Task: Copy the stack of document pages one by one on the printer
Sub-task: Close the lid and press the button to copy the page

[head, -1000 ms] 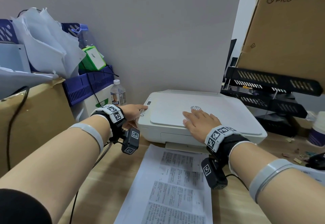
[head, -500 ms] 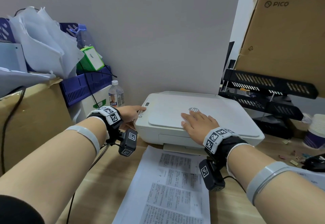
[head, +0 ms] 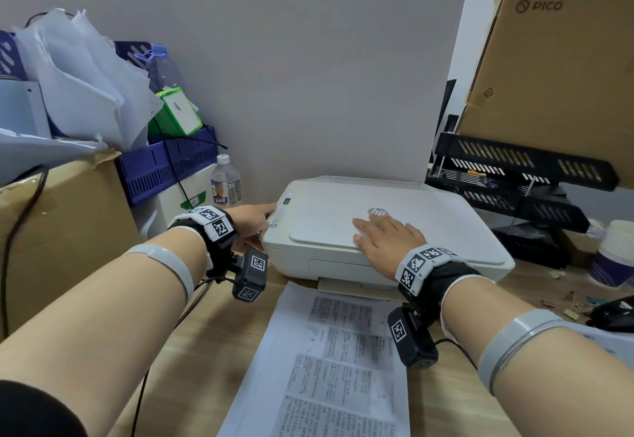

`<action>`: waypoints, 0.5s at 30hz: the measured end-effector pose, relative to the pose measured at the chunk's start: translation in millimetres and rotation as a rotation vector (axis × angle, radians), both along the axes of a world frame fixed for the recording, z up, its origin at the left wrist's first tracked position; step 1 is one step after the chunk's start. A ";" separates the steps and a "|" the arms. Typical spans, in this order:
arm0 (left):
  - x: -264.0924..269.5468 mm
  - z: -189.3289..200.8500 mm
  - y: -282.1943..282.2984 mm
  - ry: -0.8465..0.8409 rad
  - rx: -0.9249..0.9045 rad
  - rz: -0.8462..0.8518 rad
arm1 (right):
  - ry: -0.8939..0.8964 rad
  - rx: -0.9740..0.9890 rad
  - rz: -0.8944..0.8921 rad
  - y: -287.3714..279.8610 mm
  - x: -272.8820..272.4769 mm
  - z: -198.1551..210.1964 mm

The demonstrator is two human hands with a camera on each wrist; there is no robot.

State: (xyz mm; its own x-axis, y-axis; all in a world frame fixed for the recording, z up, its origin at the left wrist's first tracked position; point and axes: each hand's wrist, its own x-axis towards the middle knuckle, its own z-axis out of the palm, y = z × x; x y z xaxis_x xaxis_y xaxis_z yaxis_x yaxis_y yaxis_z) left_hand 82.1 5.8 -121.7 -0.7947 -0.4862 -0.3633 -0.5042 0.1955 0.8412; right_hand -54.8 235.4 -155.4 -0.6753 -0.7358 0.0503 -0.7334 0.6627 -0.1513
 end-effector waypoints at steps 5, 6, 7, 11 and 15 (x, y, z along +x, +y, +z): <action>0.0 0.5 0.3 0.003 0.015 0.003 | 0.002 -0.003 -0.002 0.8 -0.4 -1.0; 0.1 0.9 -0.3 0.001 0.017 -0.004 | 0.002 -0.004 -0.002 0.6 -0.5 -0.9; 0.3 1.2 -0.6 -0.002 0.020 -0.012 | 0.002 -0.004 -0.002 0.1 -0.4 -0.8; -0.2 2.2 -1.6 -0.007 0.025 -0.026 | 0.001 -0.007 -0.005 -0.7 0.4 0.4; 0.2 2.7 -1.5 0.008 0.027 -0.028 | 0.004 -0.004 -0.006 0.4 1.0 -0.3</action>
State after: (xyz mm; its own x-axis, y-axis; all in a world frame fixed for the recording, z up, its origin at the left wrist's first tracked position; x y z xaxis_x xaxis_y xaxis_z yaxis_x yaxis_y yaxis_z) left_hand 82.3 4.3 -119.1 -0.8111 -0.4534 -0.3695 -0.4918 0.1868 0.8504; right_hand -53.8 235.7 -155.7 -0.6791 -0.7319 0.0559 -0.7303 0.6661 -0.1515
